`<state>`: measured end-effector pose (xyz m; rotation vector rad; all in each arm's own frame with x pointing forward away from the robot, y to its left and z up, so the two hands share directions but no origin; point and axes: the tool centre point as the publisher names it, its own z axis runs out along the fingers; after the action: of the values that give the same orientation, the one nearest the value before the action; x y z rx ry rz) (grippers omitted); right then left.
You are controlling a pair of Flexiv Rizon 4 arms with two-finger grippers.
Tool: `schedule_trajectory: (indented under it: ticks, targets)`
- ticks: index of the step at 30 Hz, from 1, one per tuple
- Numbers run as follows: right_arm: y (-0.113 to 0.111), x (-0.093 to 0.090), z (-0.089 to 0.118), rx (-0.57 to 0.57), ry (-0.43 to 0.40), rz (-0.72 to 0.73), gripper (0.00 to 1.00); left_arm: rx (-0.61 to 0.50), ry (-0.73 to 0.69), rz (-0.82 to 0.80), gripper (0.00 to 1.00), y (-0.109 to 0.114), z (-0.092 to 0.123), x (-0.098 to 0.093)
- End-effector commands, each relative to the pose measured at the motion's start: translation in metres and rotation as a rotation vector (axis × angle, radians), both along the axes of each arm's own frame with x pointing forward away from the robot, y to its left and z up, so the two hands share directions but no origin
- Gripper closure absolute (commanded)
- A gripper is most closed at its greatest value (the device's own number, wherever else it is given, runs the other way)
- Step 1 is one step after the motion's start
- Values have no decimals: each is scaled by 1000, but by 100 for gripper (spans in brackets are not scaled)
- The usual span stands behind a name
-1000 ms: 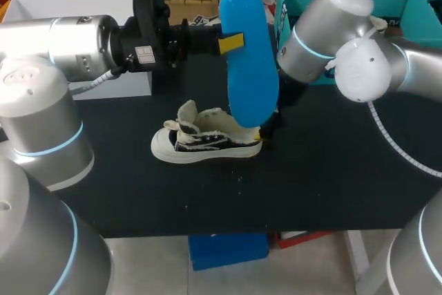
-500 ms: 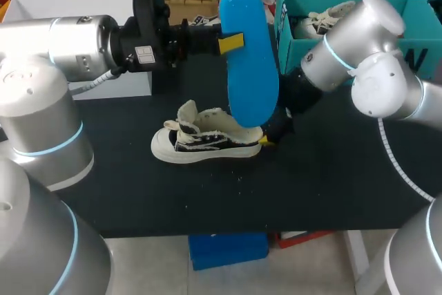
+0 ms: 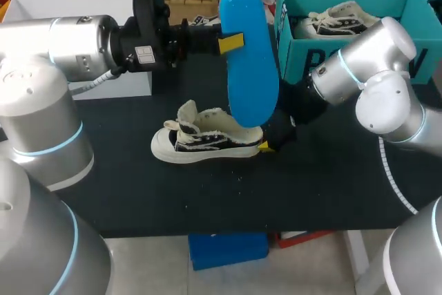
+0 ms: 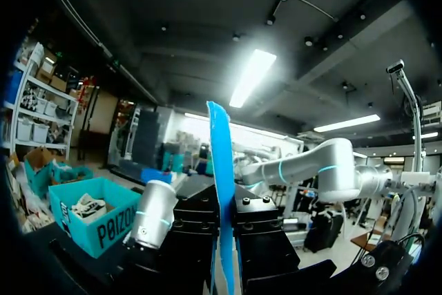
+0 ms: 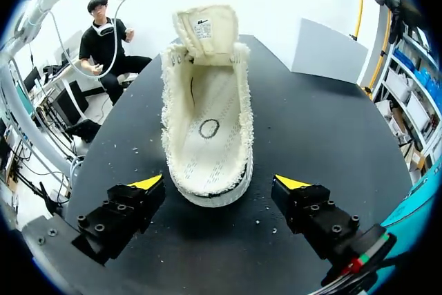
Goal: Take the shoe out of the shoebox, open the shoe tongue, remove and reinsert the insole, then place the shoe into the shoebox
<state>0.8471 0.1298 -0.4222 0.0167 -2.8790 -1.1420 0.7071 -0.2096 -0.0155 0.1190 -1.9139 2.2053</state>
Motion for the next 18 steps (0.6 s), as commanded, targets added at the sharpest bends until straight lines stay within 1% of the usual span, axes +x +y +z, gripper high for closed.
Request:
schedule_trajectory:
  ticks: [1,11,18]
  targets:
    - [0,0,-5,22,2,-4,0,-1,-1,6,100,-3,0,0]
    - [0,1,-11,73,18,-14,0,-1,-1,6,100,-3,0,0]
    - [-3,1,-11,76,18,-17,0,-1,-1,6,100,-3,0,0]
